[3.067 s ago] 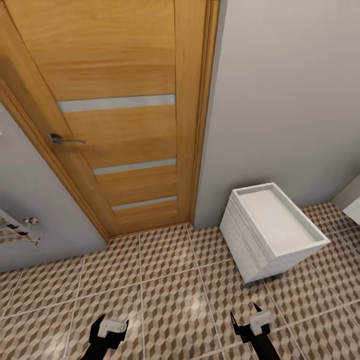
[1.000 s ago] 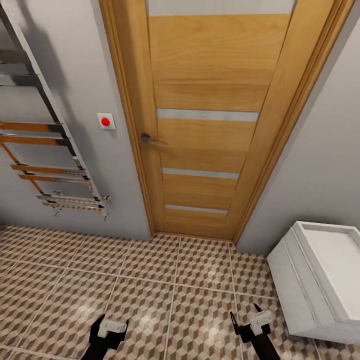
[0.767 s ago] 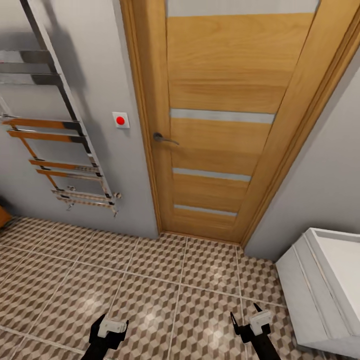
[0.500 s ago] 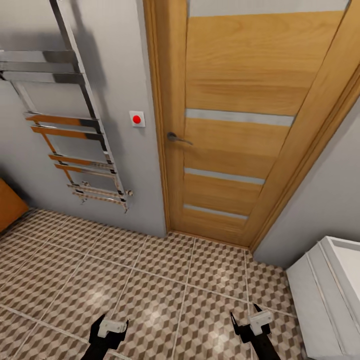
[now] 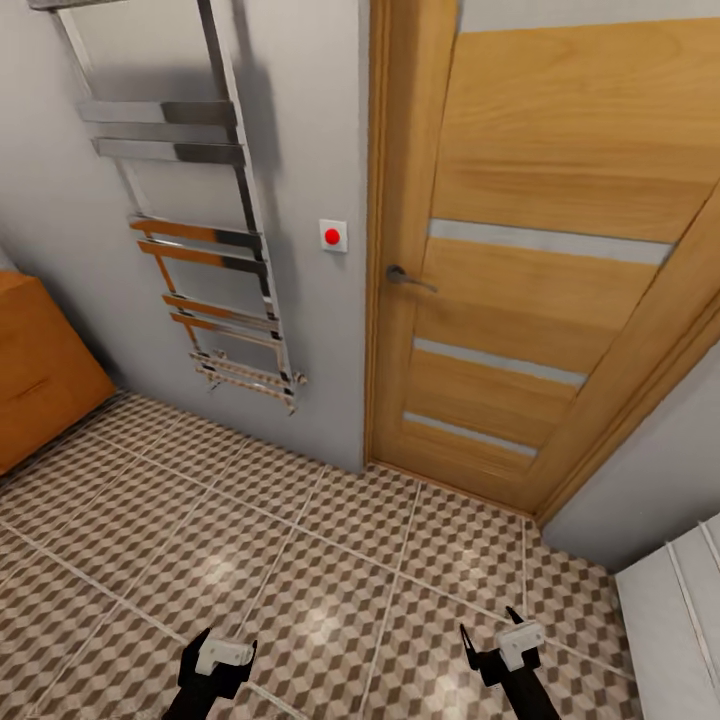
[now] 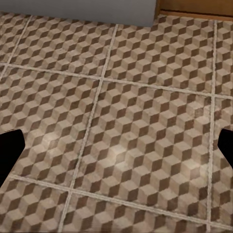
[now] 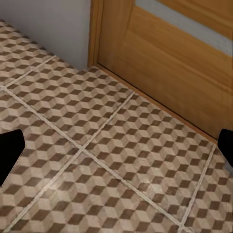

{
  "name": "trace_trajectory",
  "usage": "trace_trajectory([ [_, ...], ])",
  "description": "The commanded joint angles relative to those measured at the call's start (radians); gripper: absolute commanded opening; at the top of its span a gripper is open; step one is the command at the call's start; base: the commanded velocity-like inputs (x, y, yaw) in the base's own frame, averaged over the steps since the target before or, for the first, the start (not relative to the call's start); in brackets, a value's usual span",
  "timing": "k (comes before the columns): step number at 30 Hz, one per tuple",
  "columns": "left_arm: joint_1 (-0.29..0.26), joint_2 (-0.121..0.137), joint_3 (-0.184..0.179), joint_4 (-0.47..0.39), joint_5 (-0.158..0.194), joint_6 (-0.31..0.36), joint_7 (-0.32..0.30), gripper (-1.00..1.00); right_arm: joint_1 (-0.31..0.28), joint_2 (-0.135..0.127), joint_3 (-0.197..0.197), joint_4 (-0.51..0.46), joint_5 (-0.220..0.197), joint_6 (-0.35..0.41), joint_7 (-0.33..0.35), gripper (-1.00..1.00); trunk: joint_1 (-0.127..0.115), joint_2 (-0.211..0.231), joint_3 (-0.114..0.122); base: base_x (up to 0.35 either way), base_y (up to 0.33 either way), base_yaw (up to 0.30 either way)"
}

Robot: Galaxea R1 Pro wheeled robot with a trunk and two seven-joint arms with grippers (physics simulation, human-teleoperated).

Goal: Take the four mousetraps from the cabinet in the bathroom and place them on the bathroom floor. Make sure all four end up on the same floor surface, and ensure that at least two of them are either under or directly next to the same bathroom sink.

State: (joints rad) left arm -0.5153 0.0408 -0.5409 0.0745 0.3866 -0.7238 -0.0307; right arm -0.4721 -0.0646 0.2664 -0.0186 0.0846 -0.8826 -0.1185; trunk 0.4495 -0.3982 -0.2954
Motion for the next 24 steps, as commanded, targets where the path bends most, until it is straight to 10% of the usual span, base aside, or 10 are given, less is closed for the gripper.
trace_trajectory([
  [1, -0.002, -0.001, -0.008, 0.004, 0.009, -0.005, -0.003, 1.00, 0.000, 0.000, 0.003, 0.000, 0.009, -0.001, -0.010, 1.00, 0.001, -0.002, -0.002, 0.000, 0.000, 0.283],
  [24, -0.002, 0.000, -0.008, 0.004, 0.009, -0.005, -0.003, 1.00, 0.000, -0.001, 0.003, 0.000, 0.009, -0.001, -0.010, 1.00, 0.001, -0.002, -0.002, 0.000, 0.000, 0.283],
])
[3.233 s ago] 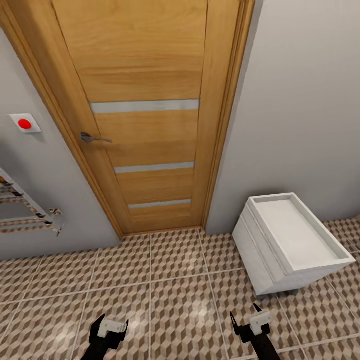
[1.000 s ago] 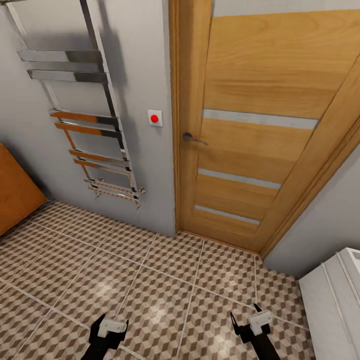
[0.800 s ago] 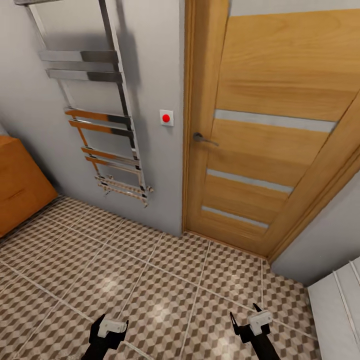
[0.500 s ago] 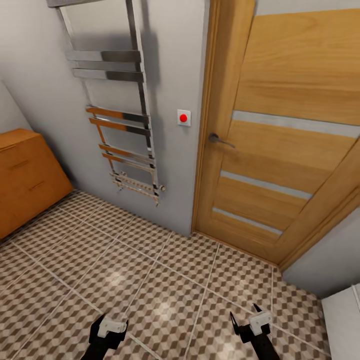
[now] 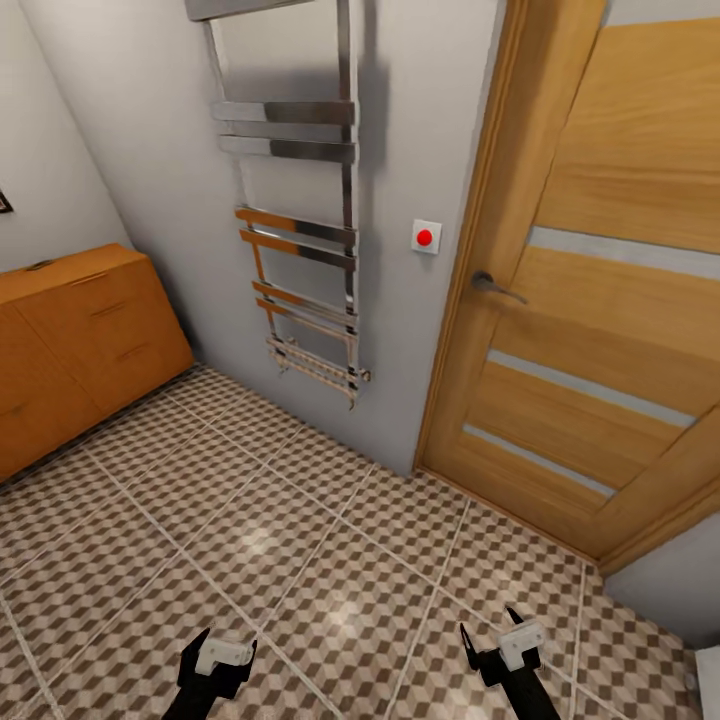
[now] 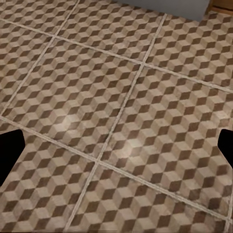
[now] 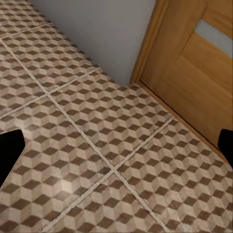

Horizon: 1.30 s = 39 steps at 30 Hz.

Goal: Take the four mousetraps from the cabinet in the bathroom and place them on the bathroom floor. Make sure all four end up on the same floor surface, and ensure that at least two of them are either under or directly next to the same bathroom sink.

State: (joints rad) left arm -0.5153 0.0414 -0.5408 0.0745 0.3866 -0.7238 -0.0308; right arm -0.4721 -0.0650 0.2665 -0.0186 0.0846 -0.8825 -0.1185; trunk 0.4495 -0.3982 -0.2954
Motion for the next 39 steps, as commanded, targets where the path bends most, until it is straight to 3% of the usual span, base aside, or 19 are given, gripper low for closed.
trace_trajectory([
  [1, -0.002, -0.001, -0.008, 0.004, 0.009, -0.005, -0.003, 1.00, 0.000, 0.000, 0.003, 0.000, 0.009, -0.002, -0.010, 1.00, 0.001, -0.002, -0.002, 0.000, 0.000, 0.283],
  [39, -0.002, 0.000, -0.008, 0.004, 0.009, -0.005, -0.003, 1.00, 0.000, -0.001, 0.003, 0.000, 0.009, -0.003, -0.010, 1.00, 0.001, -0.002, -0.002, 0.000, 0.000, 0.283],
])
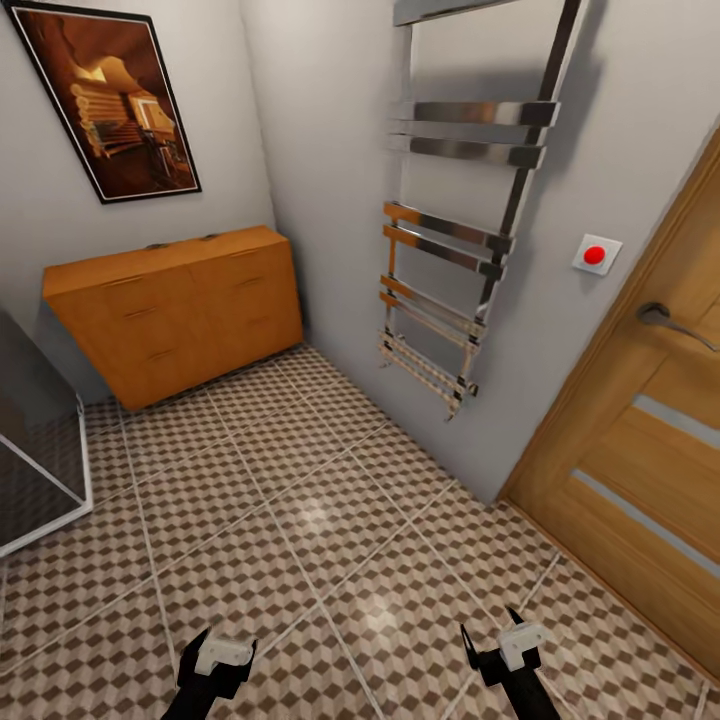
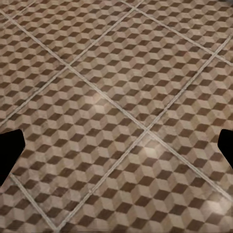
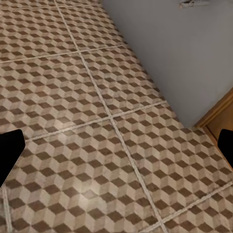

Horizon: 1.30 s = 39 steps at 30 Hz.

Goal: Take the four mousetraps from the cabinet in the bathroom and place them on the bathroom floor. Make sure all four end up on the same floor surface, and ensure that at least two of them are either under or directly next to the same bathroom sink.

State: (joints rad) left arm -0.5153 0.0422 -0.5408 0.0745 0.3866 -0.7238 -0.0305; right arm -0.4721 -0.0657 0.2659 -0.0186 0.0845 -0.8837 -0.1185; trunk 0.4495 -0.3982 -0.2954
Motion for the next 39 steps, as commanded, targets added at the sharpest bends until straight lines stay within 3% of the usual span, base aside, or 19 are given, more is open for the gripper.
trace_trajectory([
  [1, -0.002, -0.001, -0.008, 0.004, 0.009, -0.005, -0.003, 1.00, 0.000, 0.000, 0.004, 0.000, 0.009, -0.001, -0.010, 1.00, 0.001, -0.002, -0.002, 0.000, 0.000, 0.283],
  [39, -0.002, -0.001, -0.008, 0.004, 0.009, -0.005, -0.003, 1.00, 0.000, 0.000, 0.004, 0.000, 0.009, -0.001, -0.010, 1.00, 0.001, -0.002, -0.002, 0.000, 0.000, 0.283],
])
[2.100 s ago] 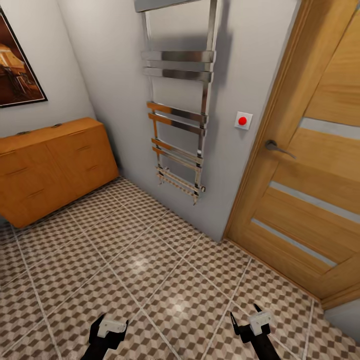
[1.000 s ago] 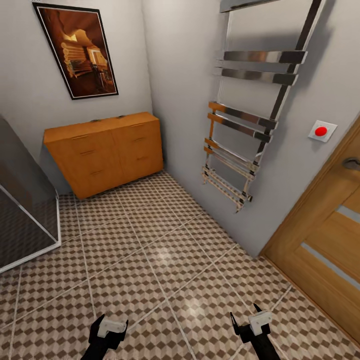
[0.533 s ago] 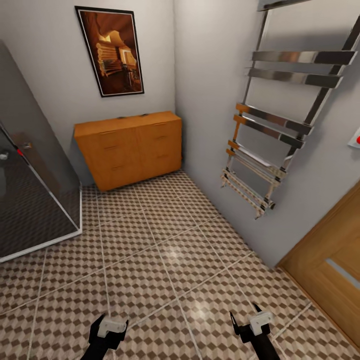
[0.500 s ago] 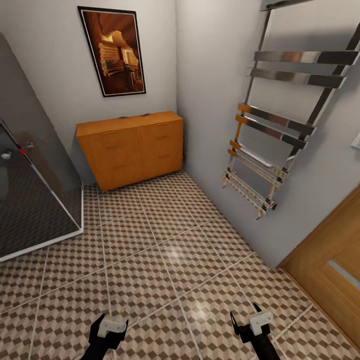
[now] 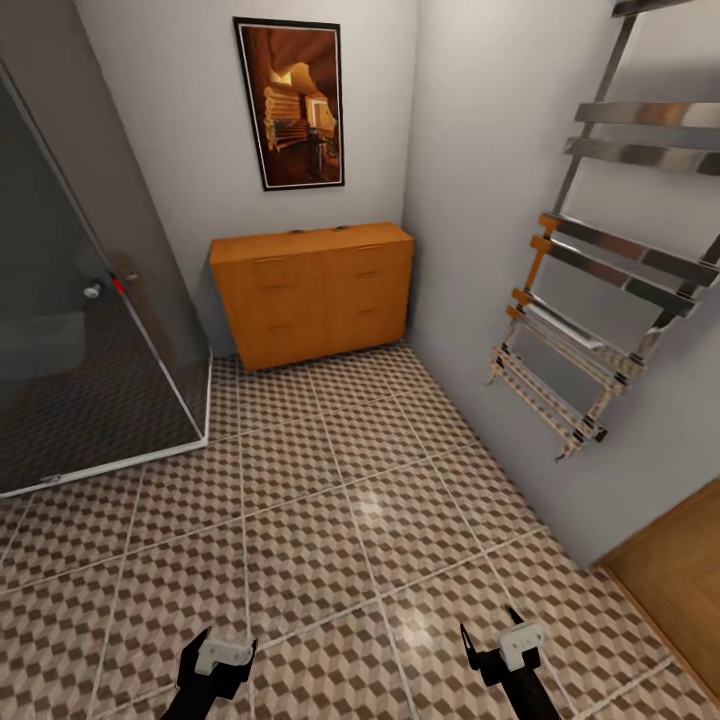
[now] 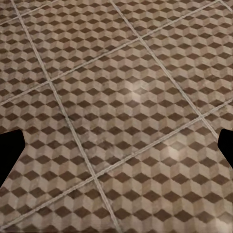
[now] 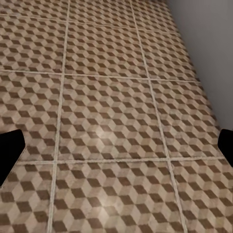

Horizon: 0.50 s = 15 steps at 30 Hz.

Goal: Take the four mousetraps from the cabinet in the bathroom and place them on the bathroom floor. Make sure all four end up on the same floor surface, and ensure that at least two of them are either under or directly next to the same bathroom sink.

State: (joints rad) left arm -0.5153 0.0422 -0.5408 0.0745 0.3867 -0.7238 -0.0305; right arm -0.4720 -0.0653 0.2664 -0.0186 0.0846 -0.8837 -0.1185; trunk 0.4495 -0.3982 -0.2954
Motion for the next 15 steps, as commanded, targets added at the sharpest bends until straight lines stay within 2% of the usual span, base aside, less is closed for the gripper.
trace_trajectory([
  [1, -0.002, -0.001, -0.008, 0.004, 0.009, -0.005, -0.003, 1.00, 0.000, 0.000, 0.003, 0.000, 0.009, -0.001, -0.010, 1.00, 0.001, -0.002, -0.002, 0.000, 0.000, 0.283],
  [7, -0.002, -0.001, -0.008, 0.004, 0.009, -0.005, -0.003, 1.00, 0.000, -0.001, 0.003, 0.000, 0.009, -0.001, -0.010, 1.00, 0.001, -0.002, -0.002, 0.058, -0.029, 0.256],
  [15, -0.002, -0.001, -0.008, 0.004, 0.009, -0.005, -0.003, 1.00, 0.000, -0.001, 0.003, 0.000, 0.009, 0.000, -0.010, 1.00, 0.001, -0.002, -0.002, 0.243, -0.114, 0.065],
])
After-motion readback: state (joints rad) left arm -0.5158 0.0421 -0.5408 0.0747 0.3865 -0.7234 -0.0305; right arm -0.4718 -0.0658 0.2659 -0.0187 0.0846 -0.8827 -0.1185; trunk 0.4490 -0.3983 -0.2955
